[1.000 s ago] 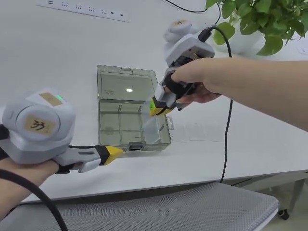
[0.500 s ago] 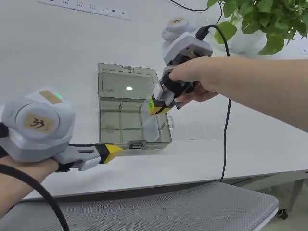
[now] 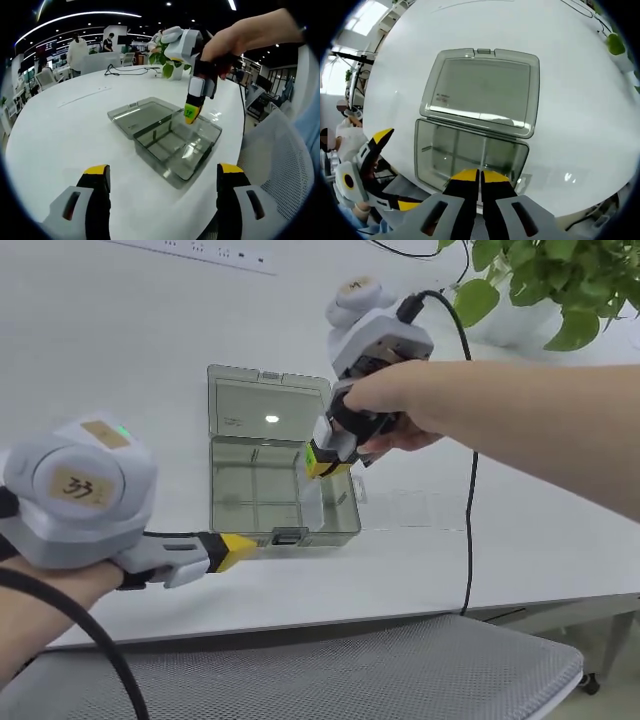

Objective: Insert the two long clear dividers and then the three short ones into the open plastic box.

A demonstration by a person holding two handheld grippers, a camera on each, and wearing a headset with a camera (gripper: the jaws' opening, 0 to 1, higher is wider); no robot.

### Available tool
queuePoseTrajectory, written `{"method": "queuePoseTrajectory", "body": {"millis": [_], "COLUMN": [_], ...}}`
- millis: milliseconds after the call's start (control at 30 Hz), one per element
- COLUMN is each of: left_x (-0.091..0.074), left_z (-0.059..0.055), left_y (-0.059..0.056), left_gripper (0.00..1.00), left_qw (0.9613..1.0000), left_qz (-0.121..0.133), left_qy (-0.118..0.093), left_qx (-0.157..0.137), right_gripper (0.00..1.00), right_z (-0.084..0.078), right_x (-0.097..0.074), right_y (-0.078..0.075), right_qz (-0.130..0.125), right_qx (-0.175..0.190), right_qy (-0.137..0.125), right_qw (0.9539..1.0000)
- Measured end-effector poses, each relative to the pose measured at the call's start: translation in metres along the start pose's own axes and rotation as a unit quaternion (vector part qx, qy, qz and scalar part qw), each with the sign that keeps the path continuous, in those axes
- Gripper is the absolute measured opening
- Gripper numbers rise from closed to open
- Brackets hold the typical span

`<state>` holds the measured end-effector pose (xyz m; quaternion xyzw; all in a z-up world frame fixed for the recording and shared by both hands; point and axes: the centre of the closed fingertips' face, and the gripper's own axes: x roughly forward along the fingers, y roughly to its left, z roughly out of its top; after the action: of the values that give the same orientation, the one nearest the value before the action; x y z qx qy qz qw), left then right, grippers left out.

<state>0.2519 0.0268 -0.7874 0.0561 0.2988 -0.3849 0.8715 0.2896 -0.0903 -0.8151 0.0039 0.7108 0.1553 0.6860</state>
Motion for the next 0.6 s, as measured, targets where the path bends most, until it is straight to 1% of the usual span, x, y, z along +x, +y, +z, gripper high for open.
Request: {"method": "queuePoseTrajectory", "body": {"millis": [133,200,300,600], "left_x": [0.0001,-0.0001,-0.0009,-0.0014], "left_z": [-0.0004,-0.0007,-0.0012,-0.0001], "left_y": [0.0006,0.0014,0.0032,0.0033], "left_gripper": [0.89,0.89,0.89,0.89], "left_qw": [1.0000,1.0000,1.0000,1.0000], "left_qz": [0.001,0.001,0.003,0.003], "left_qy": [0.000,0.001,0.000,0.000], "left_qx": [-0.001,-0.002,-0.003,-0.001], "right_gripper": [0.02,0.02,0.02,0.03], "right_z": [-0.0071,-0.0042,-0.0082,-0.0073], "right_x": [0.0030,0.0061,0.0034,0.0027], "right_y": [0.0055,0.0034,0.0053,0.0051], "right_qz": [-0.006,-0.010,-0.013,-0.010], "right_qx": [-0.006,-0.009,-0.013,-0.015], "right_qy": [-0.001,-0.001,0.002,-0.002], "right_qw": [1.0000,0.9999,0.9998,0.9998]}}
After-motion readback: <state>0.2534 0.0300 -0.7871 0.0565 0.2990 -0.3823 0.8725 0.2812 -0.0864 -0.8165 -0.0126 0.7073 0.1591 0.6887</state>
